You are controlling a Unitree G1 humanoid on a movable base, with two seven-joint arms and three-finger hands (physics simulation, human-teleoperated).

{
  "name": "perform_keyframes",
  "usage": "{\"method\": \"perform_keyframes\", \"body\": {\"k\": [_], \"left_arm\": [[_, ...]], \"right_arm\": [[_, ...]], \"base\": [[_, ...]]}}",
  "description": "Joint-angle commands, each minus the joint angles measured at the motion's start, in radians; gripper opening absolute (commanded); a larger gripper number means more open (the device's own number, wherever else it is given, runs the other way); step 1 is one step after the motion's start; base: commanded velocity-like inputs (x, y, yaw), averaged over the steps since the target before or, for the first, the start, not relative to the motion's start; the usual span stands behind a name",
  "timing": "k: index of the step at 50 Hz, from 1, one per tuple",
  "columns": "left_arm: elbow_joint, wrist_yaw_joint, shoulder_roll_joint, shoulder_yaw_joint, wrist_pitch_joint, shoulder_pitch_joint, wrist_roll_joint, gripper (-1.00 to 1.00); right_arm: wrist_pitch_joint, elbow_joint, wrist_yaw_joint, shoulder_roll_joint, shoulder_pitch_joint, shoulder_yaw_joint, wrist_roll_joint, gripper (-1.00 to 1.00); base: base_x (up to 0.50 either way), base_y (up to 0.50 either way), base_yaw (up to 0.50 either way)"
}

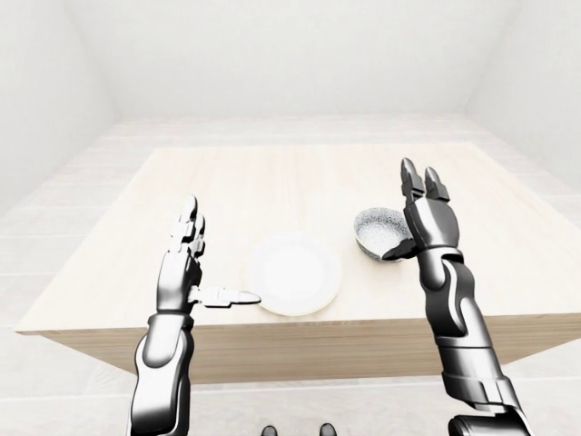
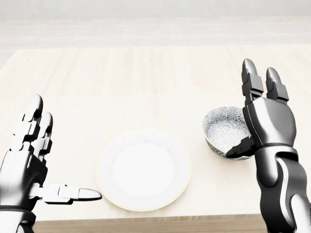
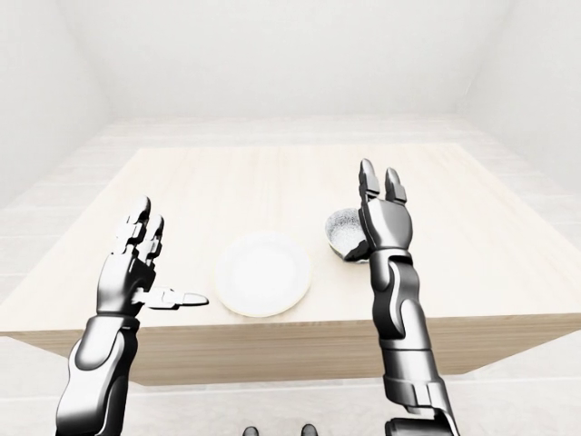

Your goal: Put the bowl on the plate.

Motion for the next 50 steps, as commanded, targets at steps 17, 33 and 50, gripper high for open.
{"method": "perform_keyframes", "body": {"k": [17, 33, 50], "left_arm": [[0.001, -0.006, 0.003, 0.008, 0.0, -0.005, 0.014, 1.0], [0.025, -0.007, 0.002, 0.006, 0.0, -0.002, 0.019, 1.0], [0.086, -0.006, 0.002, -0.01, 0.0, -0.005, 0.037, 1.0]], "right_arm": [[0.0, 0.186, -0.014, 0.004, -0.037, 0.028, -0.127, 1.0], [0.0, 0.41, -0.071, -0.015, -0.146, 0.039, -0.113, 1.0], [0.0, 0.733, -0.193, -0.039, -0.285, 0.067, -0.071, 1.0]], "base": [[0.0, 0.0, 0.0], [0.0, 0.0, 0.0], [0.0, 0.0, 0.0]]}}
